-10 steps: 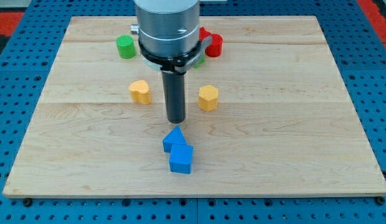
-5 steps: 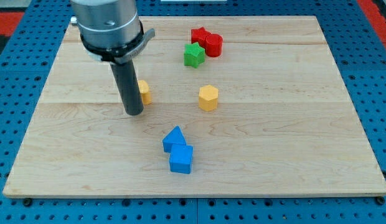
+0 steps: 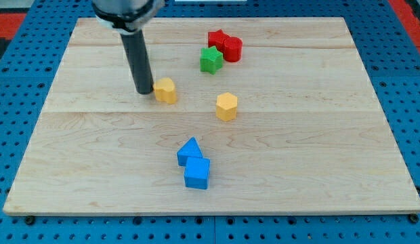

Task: Push the yellow heart into the yellow hexagon

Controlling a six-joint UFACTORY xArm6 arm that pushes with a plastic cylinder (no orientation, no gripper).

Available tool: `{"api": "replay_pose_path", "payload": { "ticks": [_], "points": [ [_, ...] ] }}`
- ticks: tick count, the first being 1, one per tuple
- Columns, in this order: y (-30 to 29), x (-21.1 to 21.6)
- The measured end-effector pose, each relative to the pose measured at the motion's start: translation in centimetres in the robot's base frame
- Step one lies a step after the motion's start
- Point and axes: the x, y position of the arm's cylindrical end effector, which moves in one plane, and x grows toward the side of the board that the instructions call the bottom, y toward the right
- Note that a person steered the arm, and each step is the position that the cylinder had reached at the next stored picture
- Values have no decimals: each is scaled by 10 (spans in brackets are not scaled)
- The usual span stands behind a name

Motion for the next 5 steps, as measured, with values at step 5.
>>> {"api": "replay_pose_path", "payload": {
  "ticks": [5],
  "points": [
    [93, 5]
  ]
}}
